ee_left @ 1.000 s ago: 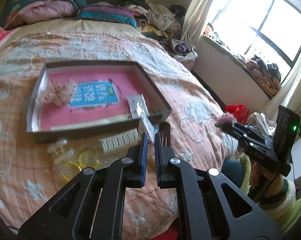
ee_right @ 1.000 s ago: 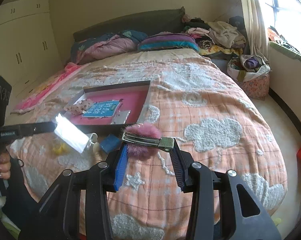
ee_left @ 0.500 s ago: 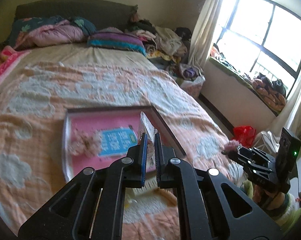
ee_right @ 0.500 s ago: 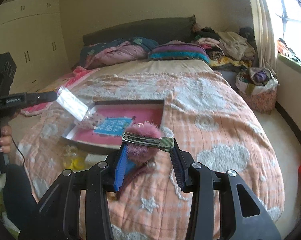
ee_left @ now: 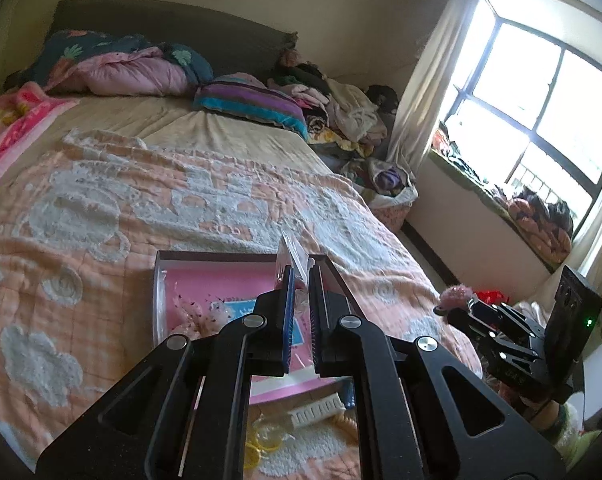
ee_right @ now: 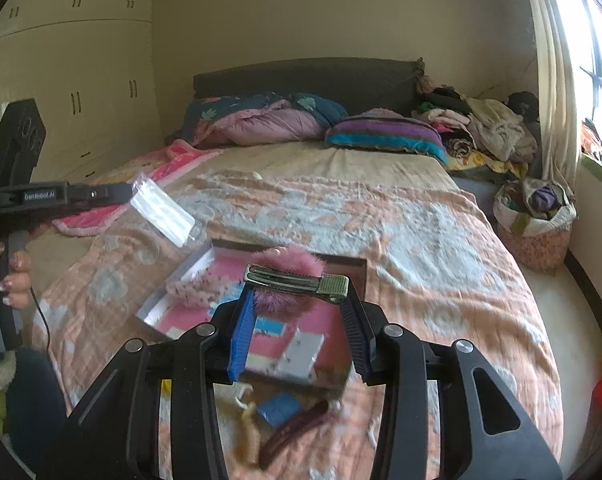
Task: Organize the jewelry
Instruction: 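Carry the clear bag and pink fluffy clip into the box and release them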
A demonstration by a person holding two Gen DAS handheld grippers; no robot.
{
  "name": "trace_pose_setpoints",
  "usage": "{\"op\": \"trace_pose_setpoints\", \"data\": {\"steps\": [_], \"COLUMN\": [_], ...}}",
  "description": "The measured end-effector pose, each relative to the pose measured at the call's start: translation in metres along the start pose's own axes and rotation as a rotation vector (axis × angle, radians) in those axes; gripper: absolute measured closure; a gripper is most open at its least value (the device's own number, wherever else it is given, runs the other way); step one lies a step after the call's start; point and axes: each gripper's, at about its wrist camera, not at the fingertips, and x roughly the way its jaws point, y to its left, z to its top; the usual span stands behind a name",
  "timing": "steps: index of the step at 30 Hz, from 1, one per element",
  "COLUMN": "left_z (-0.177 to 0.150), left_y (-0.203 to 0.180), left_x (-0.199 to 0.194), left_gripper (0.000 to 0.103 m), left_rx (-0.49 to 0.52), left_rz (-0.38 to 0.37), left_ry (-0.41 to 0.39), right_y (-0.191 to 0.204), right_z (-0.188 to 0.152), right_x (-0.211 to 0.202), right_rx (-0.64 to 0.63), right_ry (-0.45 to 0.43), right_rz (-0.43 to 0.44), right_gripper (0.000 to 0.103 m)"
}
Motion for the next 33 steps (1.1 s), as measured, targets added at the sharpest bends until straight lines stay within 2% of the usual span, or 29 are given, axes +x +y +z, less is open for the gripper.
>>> {"op": "trace_pose_setpoints", "data": {"steps": [7,13,15,17,23,27,33], "left_z": [-0.008,-0.021,-0.027,-0.036,-0.057,-0.065,-0.073], "left_y": [0.029,0.044,0.049,0.054,0.054,0.055,0.073], "left_x": [0.021,0.036,0.042,0.054,0.080,0.089,0.098], "left_gripper": [0.101,0.101,0.101,0.101,0.101,0.101,0.101], "left_rx": [-0.071,-0.091,-0.095,-0.122,-0.117,-0.082,-0.095], "left_rz": [-0.010,-0.004,-0.015,-0.066,-0.102,-0.075,-0.019], "left_ry": [0.029,0.065,0.086,0.130,0.222,0.257,0.303], "right_y": [0.010,0.014,0.015,0.016,0.010,0.003,-0.006], "right_z": [0.014,0.014,0.011,0.006,-0.009,-0.018,-0.033], "right_x": [0.027,0.062,0.072,0.082,0.107,0.124,0.148], "right_rx": [0.014,0.028,0.026,0.025,0.036,0.048,0.062], "right_ry": [0.002,0.057,0.075,0.095,0.148,0.186,0.247], "right_rz": [0.015,0.013,0.006,-0.001,-0.032,-0.057,-0.075], "right_gripper": [0.064,0.064,0.064,0.064,0.064,0.064,0.063]}}
